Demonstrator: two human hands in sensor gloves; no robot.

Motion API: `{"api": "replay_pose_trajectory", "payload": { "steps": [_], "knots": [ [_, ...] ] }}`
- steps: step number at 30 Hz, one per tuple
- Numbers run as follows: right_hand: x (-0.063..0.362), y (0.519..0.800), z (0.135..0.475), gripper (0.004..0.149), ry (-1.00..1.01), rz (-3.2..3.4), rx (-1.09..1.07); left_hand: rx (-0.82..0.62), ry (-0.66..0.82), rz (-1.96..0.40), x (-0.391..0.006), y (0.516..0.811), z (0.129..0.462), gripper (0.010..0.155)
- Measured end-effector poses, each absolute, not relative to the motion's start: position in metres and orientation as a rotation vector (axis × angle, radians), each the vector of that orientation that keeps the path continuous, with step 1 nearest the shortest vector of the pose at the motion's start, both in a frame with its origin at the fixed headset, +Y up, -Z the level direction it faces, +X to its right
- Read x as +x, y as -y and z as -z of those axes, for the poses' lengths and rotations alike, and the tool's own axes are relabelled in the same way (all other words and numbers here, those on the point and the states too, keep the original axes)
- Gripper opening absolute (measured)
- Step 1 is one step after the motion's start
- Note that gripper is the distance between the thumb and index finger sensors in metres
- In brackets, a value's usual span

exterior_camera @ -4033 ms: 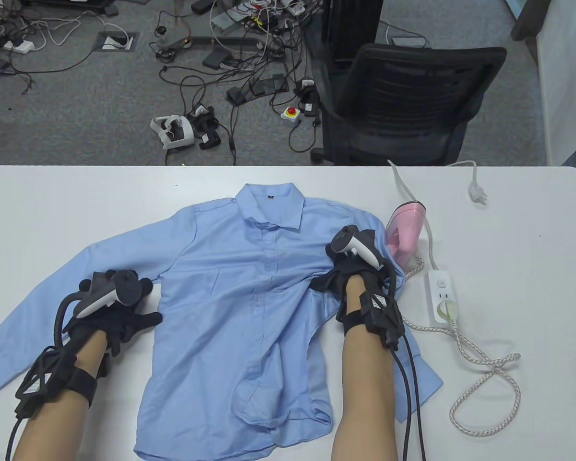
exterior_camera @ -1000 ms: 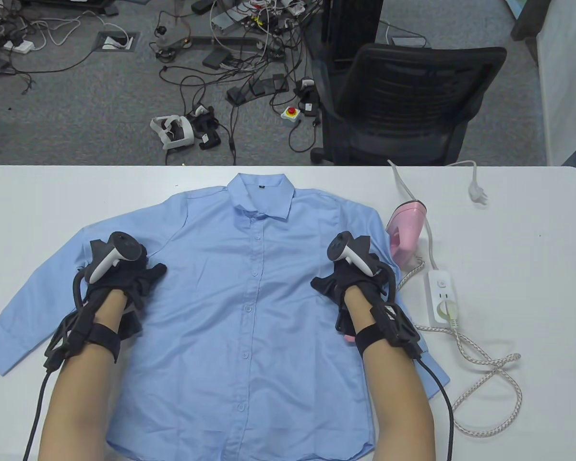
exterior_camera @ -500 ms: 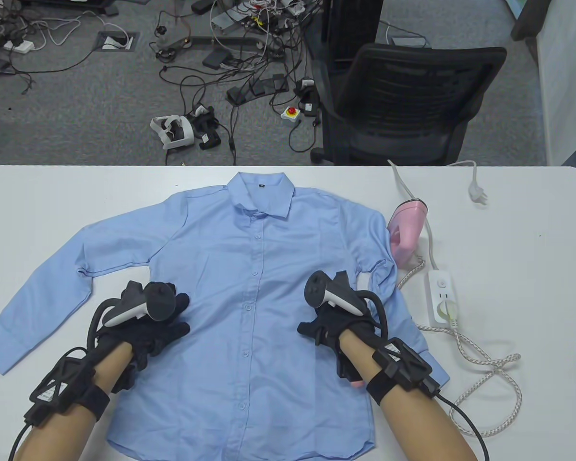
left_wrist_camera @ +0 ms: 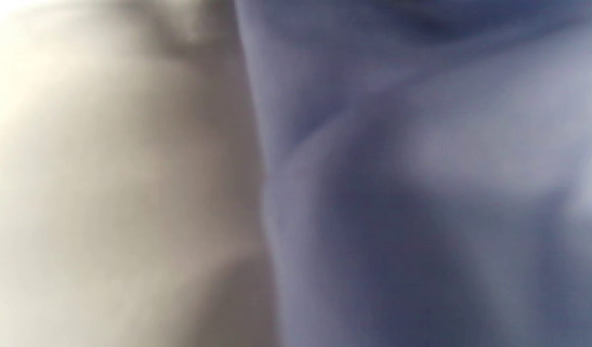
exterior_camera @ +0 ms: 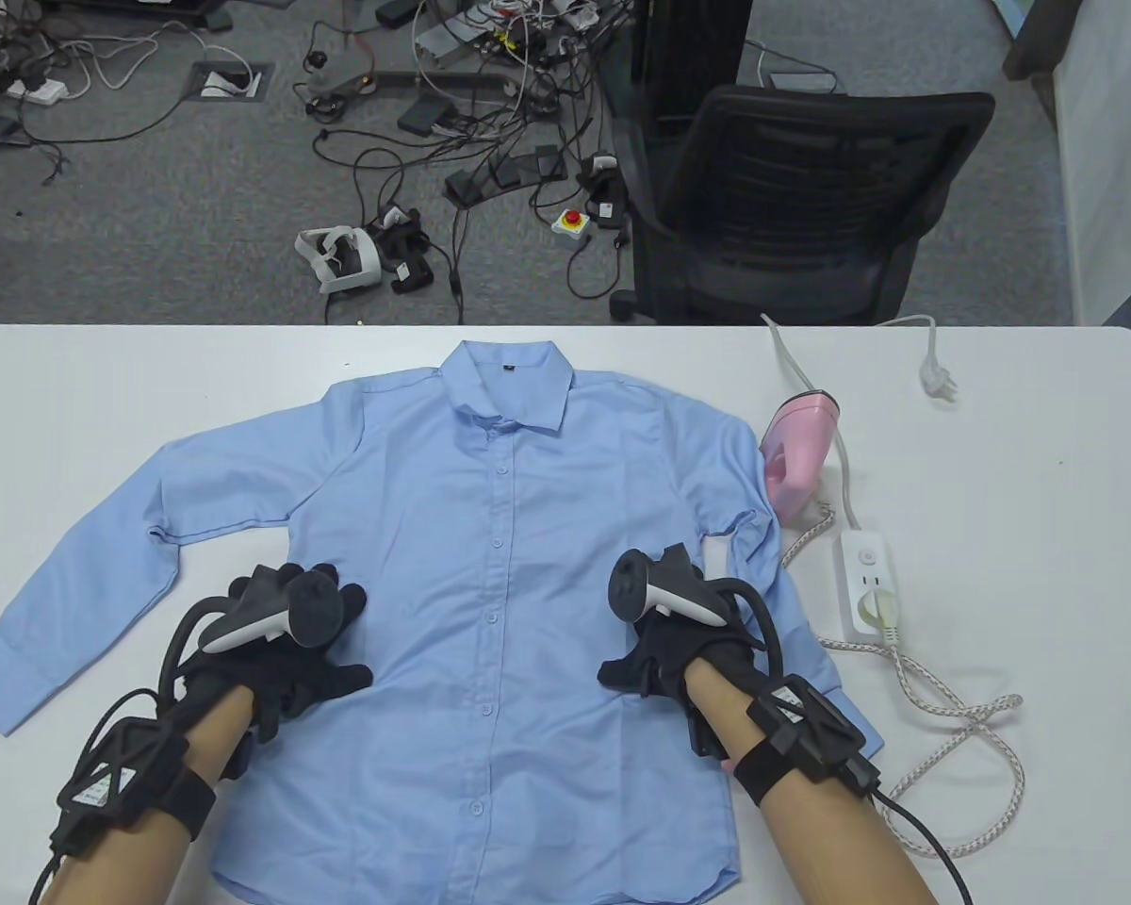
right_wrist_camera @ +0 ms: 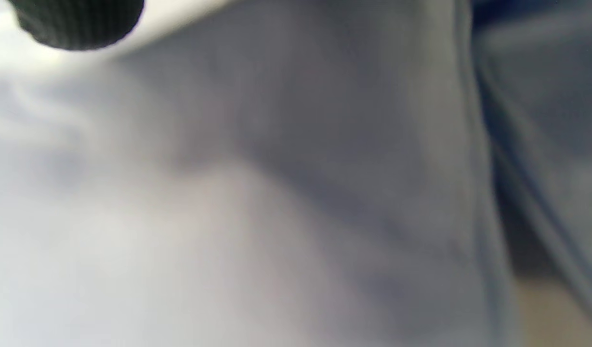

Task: Iron long-sleeve shirt with electric iron on table

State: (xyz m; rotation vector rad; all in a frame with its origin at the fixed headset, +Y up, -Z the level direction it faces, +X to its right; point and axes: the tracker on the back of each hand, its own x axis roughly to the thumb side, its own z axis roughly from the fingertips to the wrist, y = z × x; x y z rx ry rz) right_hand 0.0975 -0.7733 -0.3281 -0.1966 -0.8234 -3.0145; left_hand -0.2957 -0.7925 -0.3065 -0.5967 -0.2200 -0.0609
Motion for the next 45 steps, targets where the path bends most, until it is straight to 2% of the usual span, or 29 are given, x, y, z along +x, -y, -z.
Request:
{"api": "replay_pose_trajectory", "payload": {
  "steps": [3,6,7,8,9,11,13,15,18,20,23,25,26,31,33,35,38,39,41,43,45],
  "knots": [
    [0.110,0.734,0.330,0.091,0.558,3.234,-0.105,-0.514,0.231,-0.067,-0.293,0.782,0.304,0.086],
    [0.142,0.687,0.338,0.085,0.170,3.334,0.212,-0.467,0.200,-0.181,-0.290,0.769,0.298,0.084],
    [0.147,0.682,0.340,0.084,0.120,3.330,0.256,-0.449,0.192,-0.201,-0.289,0.767,0.295,0.084],
    [0.166,0.670,0.347,0.082,0.014,3.332,0.417,-0.434,0.193,-0.227,-0.286,0.763,0.292,0.083],
    [0.173,0.668,0.350,0.079,0.000,3.352,0.459,-0.420,0.188,-0.235,-0.284,0.761,0.289,0.082],
    [0.206,0.667,0.359,0.069,-0.173,3.581,0.705,-0.322,0.114,-0.205,-0.280,0.756,0.282,0.078],
    [0.223,0.673,0.363,0.068,-0.278,3.637,0.939,-0.231,0.097,-0.216,-0.278,0.756,0.279,0.076],
    [0.239,0.681,0.368,0.075,-0.259,3.511,1.136,-0.178,0.088,-0.263,-0.276,0.760,0.281,0.074],
    [0.250,0.697,0.379,0.096,-0.096,3.430,1.292,-0.264,0.092,-0.290,-0.271,0.765,0.288,0.074],
    [0.251,0.705,0.387,0.100,-0.003,3.456,1.370,-0.265,0.108,-0.282,-0.267,0.766,0.288,0.074],
    [0.250,0.715,0.399,0.095,0.059,3.498,1.455,-0.257,0.129,-0.229,-0.263,0.765,0.288,0.074],
    [0.253,0.724,0.405,0.077,0.066,3.544,1.522,-0.253,0.134,-0.222,-0.263,0.765,0.289,0.074],
    [0.254,0.730,0.407,0.070,0.118,3.575,1.631,-0.262,0.136,-0.227,-0.264,0.765,0.291,0.074],
    [0.263,0.743,0.413,0.059,0.371,3.647,1.664,-0.295,0.130,-0.257,-0.268,0.768,0.293,0.074],
    [0.263,0.747,0.414,0.061,0.474,3.667,1.713,-0.298,0.133,-0.244,-0.268,0.768,0.293,0.074],
    [0.264,0.749,0.414,0.060,0.485,3.725,1.742,-0.301,0.137,-0.240,-0.266,0.767,0.292,0.074],
    [0.265,0.749,0.409,0.059,0.247,3.839,1.806,-0.310,0.150,-0.215,-0.263,0.767,0.291,0.074],
    [0.267,0.745,0.409,0.057,0.174,3.925,1.751,-0.305,0.153,-0.197,-0.263,0.767,0.291,0.074],
    [0.268,0.723,0.408,0.055,0.111,3.970,1.590,-0.289,0.151,-0.161,-0.263,0.765,0.291,0.074],
    [0.267,0.700,0.406,0.053,-0.036,3.964,1.471,-0.290,0.146,-0.167,-0.264,0.765,0.291,0.074],
    [0.260,0.659,0.403,0.052,-0.251,3.956,1.286,-0.292,0.151,-0.184,-0.264,0.763,0.290,0.074]
  ]
}}
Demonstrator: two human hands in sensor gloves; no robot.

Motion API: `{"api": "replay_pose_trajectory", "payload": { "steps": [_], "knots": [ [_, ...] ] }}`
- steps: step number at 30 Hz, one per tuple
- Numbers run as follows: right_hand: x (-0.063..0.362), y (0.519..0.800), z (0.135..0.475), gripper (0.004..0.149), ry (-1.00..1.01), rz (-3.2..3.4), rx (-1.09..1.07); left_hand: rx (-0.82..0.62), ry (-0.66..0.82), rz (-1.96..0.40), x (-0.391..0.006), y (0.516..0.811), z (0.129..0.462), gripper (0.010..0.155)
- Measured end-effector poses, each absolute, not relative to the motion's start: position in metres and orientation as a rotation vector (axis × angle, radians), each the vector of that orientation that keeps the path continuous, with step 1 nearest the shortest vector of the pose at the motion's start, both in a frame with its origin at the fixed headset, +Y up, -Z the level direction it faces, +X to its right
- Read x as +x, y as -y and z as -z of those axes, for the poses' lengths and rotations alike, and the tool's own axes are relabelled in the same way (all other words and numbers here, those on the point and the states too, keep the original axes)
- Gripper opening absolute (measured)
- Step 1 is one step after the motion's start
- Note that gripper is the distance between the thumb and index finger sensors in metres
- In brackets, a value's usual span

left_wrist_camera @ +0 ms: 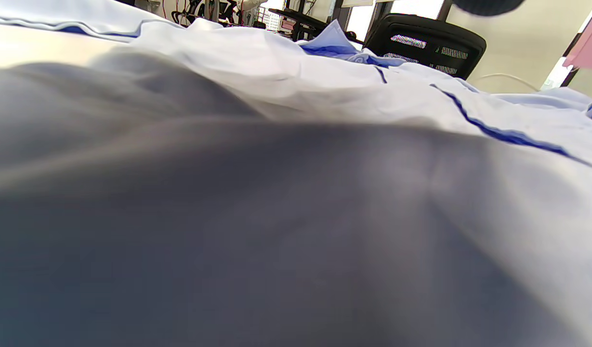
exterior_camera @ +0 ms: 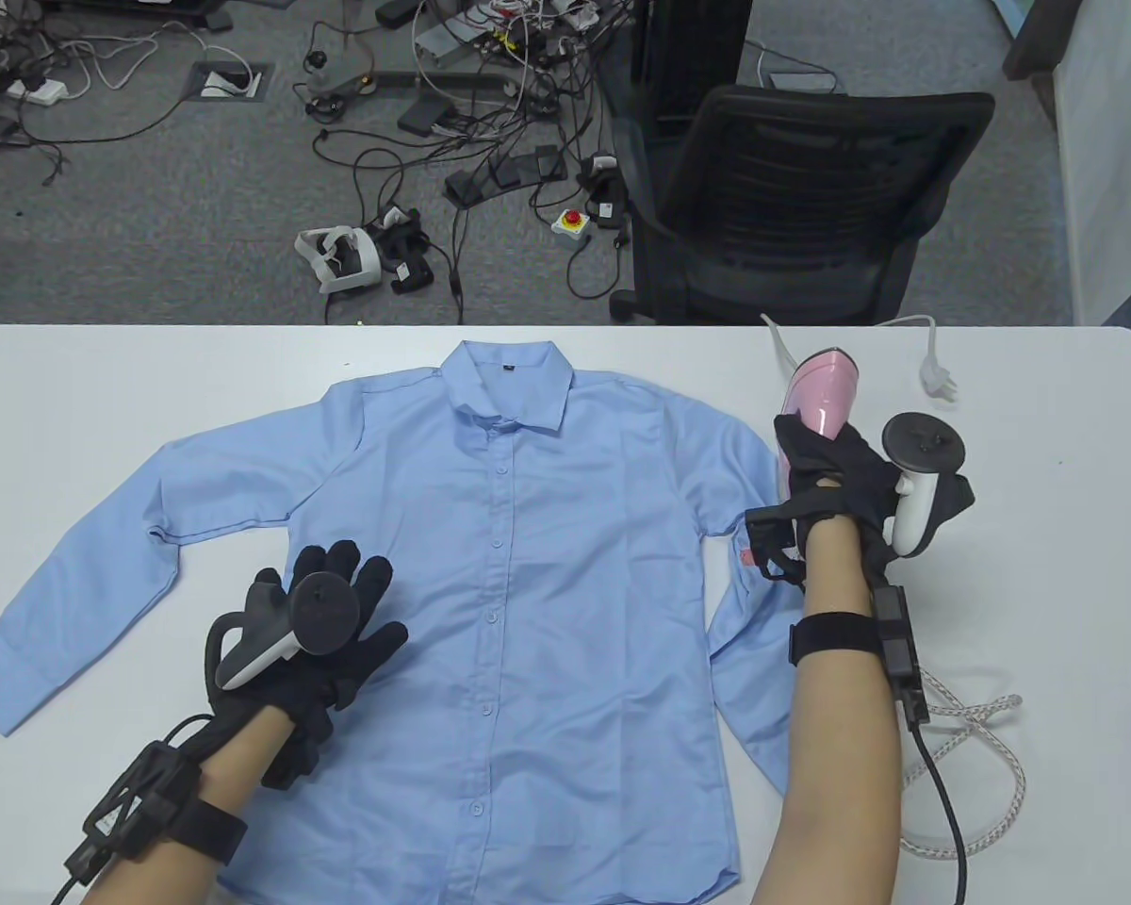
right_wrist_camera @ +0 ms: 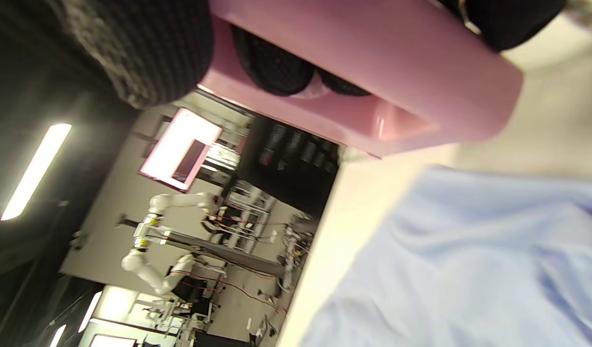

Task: Iron long-sleeve shirt with electric iron on table

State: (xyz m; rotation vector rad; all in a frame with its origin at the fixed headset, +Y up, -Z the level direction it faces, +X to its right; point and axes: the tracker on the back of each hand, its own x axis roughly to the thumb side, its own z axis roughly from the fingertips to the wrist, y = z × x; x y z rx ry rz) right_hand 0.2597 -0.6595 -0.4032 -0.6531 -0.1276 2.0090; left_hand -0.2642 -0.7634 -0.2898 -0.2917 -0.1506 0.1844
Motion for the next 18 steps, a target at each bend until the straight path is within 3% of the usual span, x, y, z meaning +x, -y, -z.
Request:
{"api": "replay_pose_trajectory", "payload": {
  "steps": [5,9,12,18],
  "knots": [
    [0.226,0.598,0.402,0.056,0.278,-2.069,-0.394,-0.276,0.167,-0.178,-0.260,0.760,0.288,0.074],
    [0.187,0.579,0.408,0.057,0.235,-2.102,-0.219,-0.279,0.171,-0.183,-0.259,0.759,0.288,0.074],
    [0.151,0.587,0.419,0.058,0.015,-2.113,-0.265,-0.278,0.169,-0.195,-0.260,0.758,0.289,0.074],
    [0.080,0.649,0.444,0.061,-0.571,-2.049,-0.340,-0.302,0.175,-0.181,-0.260,0.759,0.289,0.074]
  ]
}}
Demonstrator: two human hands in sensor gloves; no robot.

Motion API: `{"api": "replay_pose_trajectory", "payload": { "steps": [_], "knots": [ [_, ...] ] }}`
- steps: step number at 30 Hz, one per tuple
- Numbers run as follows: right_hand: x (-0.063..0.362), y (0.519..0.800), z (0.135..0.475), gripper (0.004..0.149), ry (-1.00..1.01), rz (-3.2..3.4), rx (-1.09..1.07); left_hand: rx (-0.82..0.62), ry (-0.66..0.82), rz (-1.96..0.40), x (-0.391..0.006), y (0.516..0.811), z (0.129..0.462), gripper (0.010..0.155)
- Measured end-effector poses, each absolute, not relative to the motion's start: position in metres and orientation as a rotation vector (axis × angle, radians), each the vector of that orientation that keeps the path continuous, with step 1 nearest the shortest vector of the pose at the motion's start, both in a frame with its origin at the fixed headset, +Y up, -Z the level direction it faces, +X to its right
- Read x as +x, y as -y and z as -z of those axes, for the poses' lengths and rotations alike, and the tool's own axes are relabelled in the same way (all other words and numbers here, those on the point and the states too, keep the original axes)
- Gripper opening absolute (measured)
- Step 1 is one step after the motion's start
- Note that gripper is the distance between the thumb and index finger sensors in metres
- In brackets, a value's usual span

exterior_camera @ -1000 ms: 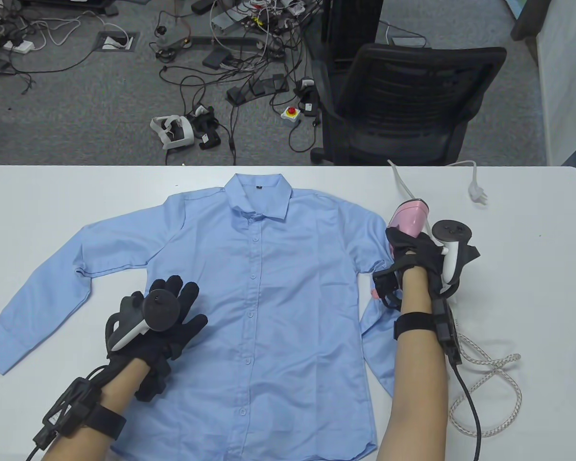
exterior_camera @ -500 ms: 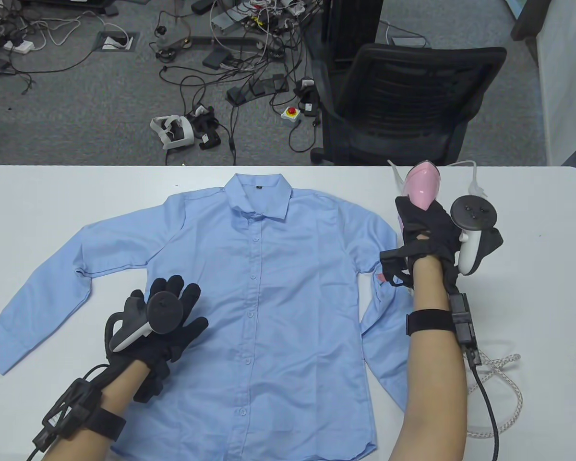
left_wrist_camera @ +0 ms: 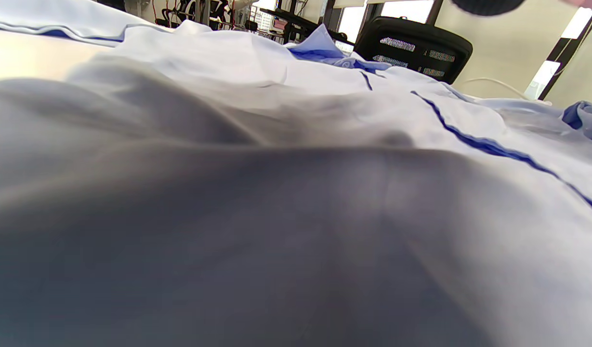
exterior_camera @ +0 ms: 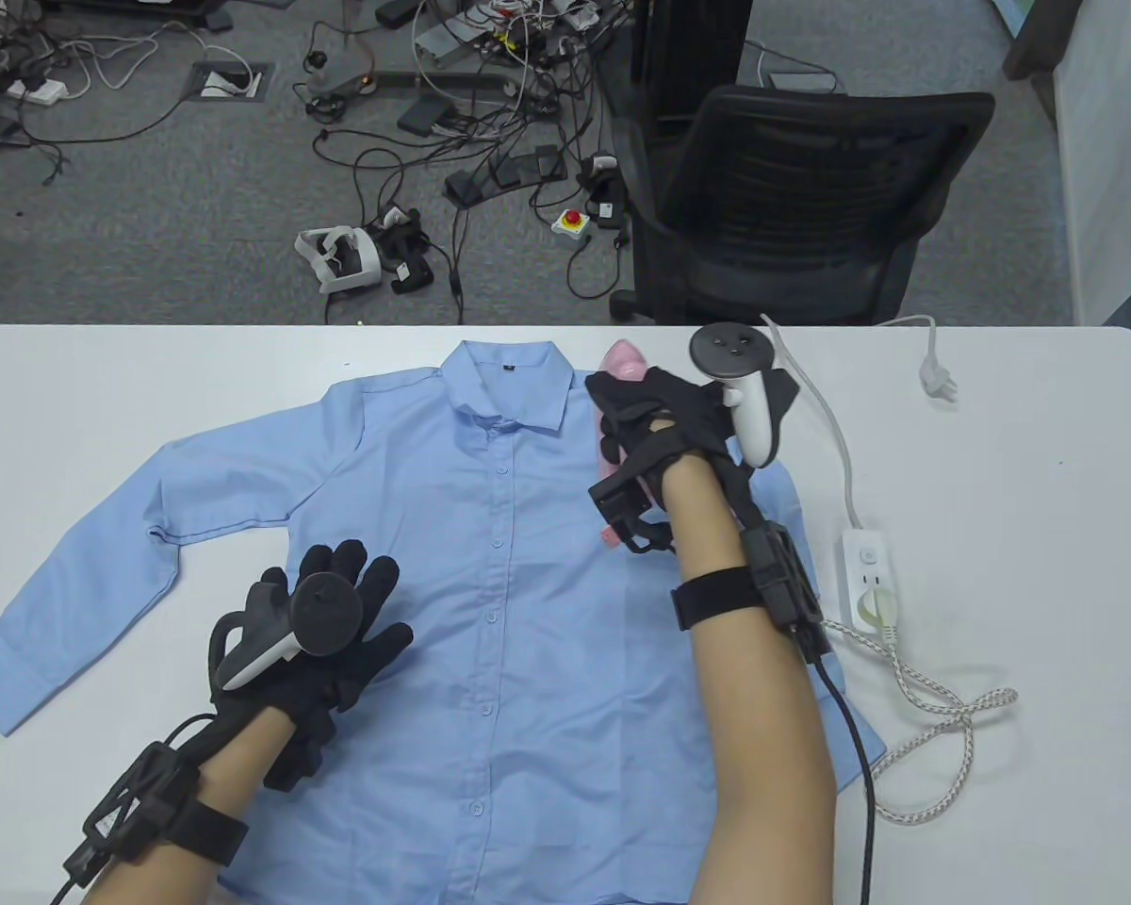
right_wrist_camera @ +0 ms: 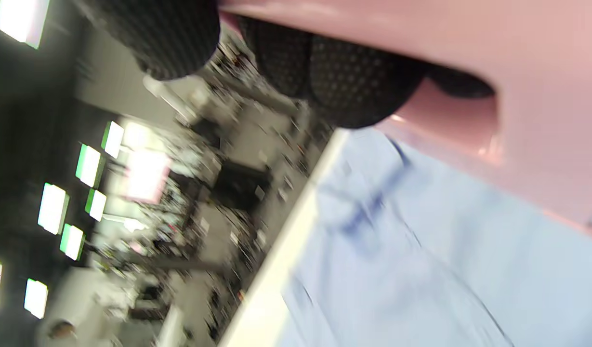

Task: Iron long-sleeve shirt with electric iron on table

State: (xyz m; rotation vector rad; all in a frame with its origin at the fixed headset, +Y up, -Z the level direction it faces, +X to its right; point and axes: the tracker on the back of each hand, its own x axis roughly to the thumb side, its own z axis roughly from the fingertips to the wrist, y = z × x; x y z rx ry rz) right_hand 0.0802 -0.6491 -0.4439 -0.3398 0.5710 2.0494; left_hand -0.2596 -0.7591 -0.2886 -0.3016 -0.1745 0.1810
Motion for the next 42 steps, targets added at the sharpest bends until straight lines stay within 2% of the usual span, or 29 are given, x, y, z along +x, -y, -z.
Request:
{"api": "replay_pose_trajectory", "payload": {
  "steps": [3,6,15,20,25,27,33,37,39,42],
  "knots": [
    [0.049,0.690,0.455,0.062,-0.764,-2.026,-0.201,-0.323,0.176,-0.186,-0.262,0.759,0.289,0.074],
    [0.035,0.715,0.461,0.061,-0.733,-1.965,-0.218,-0.330,0.167,-0.193,-0.265,0.760,0.290,0.074],
    [0.029,0.760,0.470,0.065,-0.801,-1.825,-0.274,-0.375,0.150,-0.158,-0.268,0.769,0.292,0.073],
    [0.027,0.760,0.469,0.076,-0.653,-1.975,-0.201,-0.382,0.134,-0.140,-0.271,0.771,0.293,0.073],
    [0.007,0.744,0.457,0.086,-0.319,-2.428,-0.175,-0.412,0.120,-0.130,-0.272,0.778,0.295,0.073],
    [-0.002,0.737,0.455,0.084,-0.238,-2.624,-0.172,-0.419,0.121,-0.124,-0.271,0.779,0.294,0.073],
    [-0.003,0.736,0.458,0.076,-0.227,-2.617,-0.232,-0.451,0.126,-0.103,-0.268,0.784,0.294,0.073],
    [0.000,0.736,0.459,0.075,-0.201,-2.619,-0.282,-0.526,0.115,-0.072,-0.270,0.792,0.294,0.073],
    [0.007,0.736,0.460,0.075,-0.189,-2.614,-0.303,-0.566,0.119,-0.052,-0.271,0.800,0.292,0.077],
    [0.023,0.736,0.460,0.075,-0.163,-2.606,-0.354,-0.538,0.122,-0.029,-0.269,0.800,0.292,0.081]
  ]
}}
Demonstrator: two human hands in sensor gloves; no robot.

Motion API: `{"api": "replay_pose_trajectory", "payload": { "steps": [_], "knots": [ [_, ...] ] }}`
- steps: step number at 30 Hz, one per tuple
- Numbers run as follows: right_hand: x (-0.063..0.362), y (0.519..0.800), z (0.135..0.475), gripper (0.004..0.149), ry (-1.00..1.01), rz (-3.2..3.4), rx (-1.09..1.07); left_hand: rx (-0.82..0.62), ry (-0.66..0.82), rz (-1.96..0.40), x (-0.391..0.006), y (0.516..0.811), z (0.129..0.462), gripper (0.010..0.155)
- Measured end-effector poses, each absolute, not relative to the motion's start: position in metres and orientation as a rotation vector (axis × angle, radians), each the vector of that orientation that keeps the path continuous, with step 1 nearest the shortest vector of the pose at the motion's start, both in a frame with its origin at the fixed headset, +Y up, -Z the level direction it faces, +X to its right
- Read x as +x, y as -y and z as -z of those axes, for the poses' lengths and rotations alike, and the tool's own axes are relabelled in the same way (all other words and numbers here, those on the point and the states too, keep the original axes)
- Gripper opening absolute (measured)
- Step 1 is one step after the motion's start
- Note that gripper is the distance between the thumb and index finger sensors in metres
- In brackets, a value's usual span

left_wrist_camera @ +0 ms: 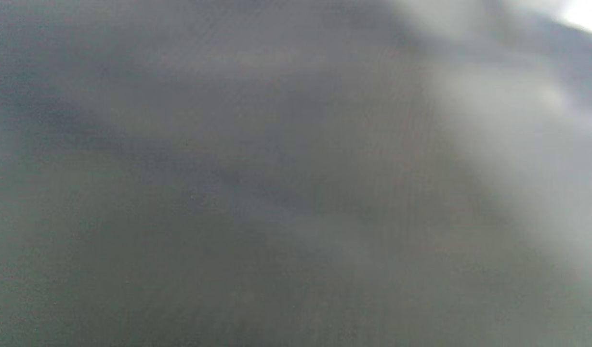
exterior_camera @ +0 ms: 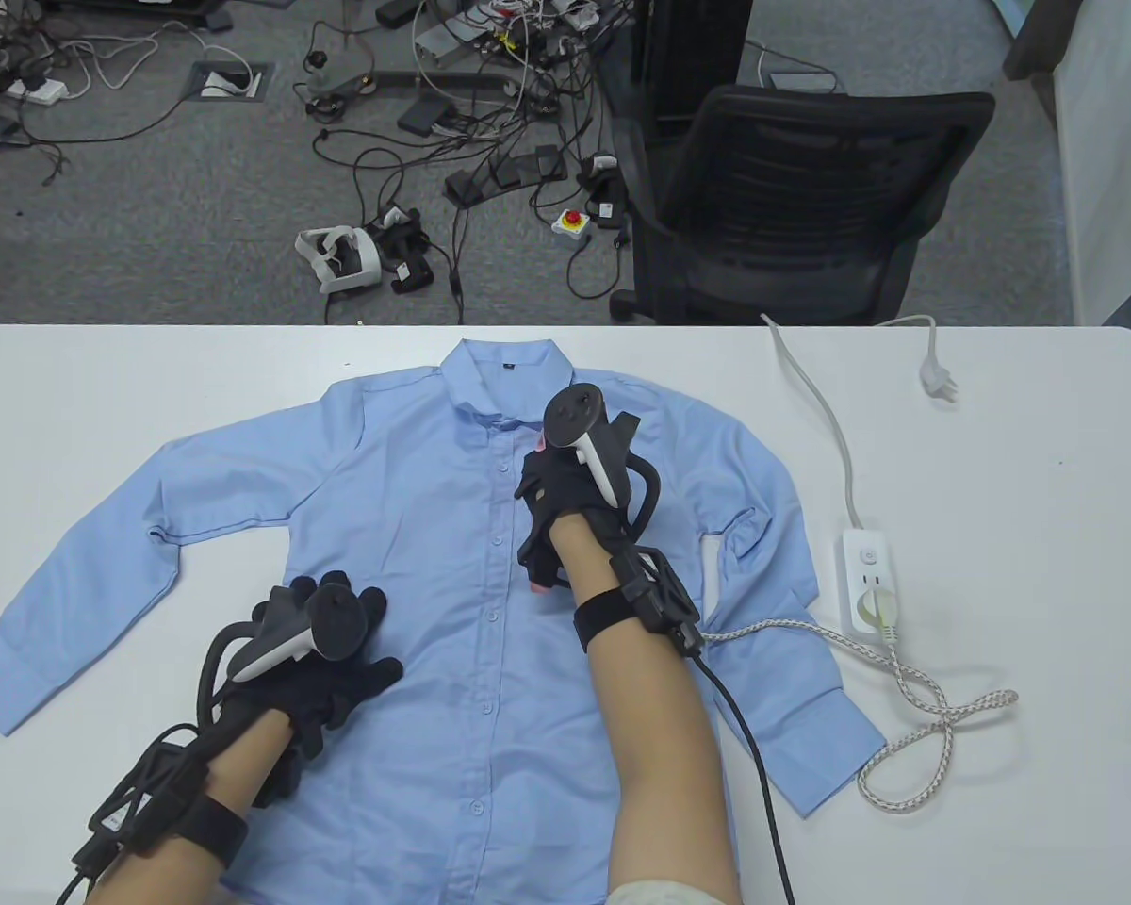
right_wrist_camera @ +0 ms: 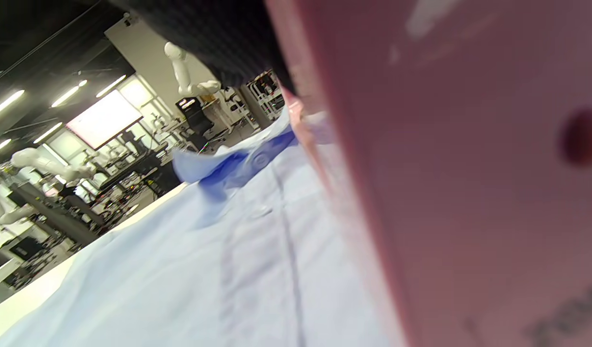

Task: Iron long-sleeve shirt with electric iron on table

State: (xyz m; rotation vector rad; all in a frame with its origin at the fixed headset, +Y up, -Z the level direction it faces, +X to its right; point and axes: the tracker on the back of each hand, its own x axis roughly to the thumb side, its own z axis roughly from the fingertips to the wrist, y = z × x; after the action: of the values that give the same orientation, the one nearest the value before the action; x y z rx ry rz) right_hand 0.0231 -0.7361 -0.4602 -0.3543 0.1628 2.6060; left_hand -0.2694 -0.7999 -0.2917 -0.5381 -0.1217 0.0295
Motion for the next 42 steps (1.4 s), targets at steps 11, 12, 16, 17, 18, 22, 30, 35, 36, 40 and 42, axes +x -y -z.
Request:
{"api": "replay_pose_trajectory", "payload": {
  "steps": [11,12,16,17,18,22,30,35,36,40,42],
  "knots": [
    [0.080,0.735,0.466,0.074,-0.093,-2.627,-0.524,-0.549,0.115,-0.023,-0.269,0.800,0.291,0.081],
    [0.084,0.734,0.466,0.074,-0.087,-2.625,-0.535,-0.550,0.114,-0.025,-0.269,0.800,0.291,0.081],
    [0.097,0.734,0.468,0.074,-0.076,-2.623,-0.563,-0.552,0.115,-0.029,-0.269,0.801,0.291,0.081],
    [0.098,0.734,0.469,0.073,-0.082,-2.621,-0.564,-0.550,0.115,-0.031,-0.269,0.801,0.291,0.081],
    [0.100,0.734,0.469,0.073,-0.073,-2.620,-0.575,-0.547,0.116,-0.030,-0.269,0.801,0.291,0.082],
    [0.106,0.729,0.463,0.074,-0.063,-2.555,-0.588,-0.546,0.114,-0.026,-0.269,0.801,0.291,0.082],
    [0.068,0.689,0.433,0.075,-0.020,-2.506,-0.379,-0.541,0.124,-0.105,-0.271,0.793,0.293,0.080],
    [0.026,0.704,0.412,0.075,-0.109,-2.557,-0.306,-0.499,0.110,-0.139,-0.278,0.786,0.294,0.079],
    [0.021,0.708,0.409,0.075,-0.128,-2.557,-0.301,-0.512,0.111,-0.153,-0.279,0.787,0.294,0.080],
    [0.004,0.726,0.395,0.075,-0.180,-2.550,-0.287,-0.521,0.127,-0.165,-0.276,0.787,0.293,0.080],
    [-0.001,0.729,0.392,0.075,-0.200,-2.556,-0.281,-0.518,0.131,-0.166,-0.273,0.786,0.294,0.079]
  ]
}}
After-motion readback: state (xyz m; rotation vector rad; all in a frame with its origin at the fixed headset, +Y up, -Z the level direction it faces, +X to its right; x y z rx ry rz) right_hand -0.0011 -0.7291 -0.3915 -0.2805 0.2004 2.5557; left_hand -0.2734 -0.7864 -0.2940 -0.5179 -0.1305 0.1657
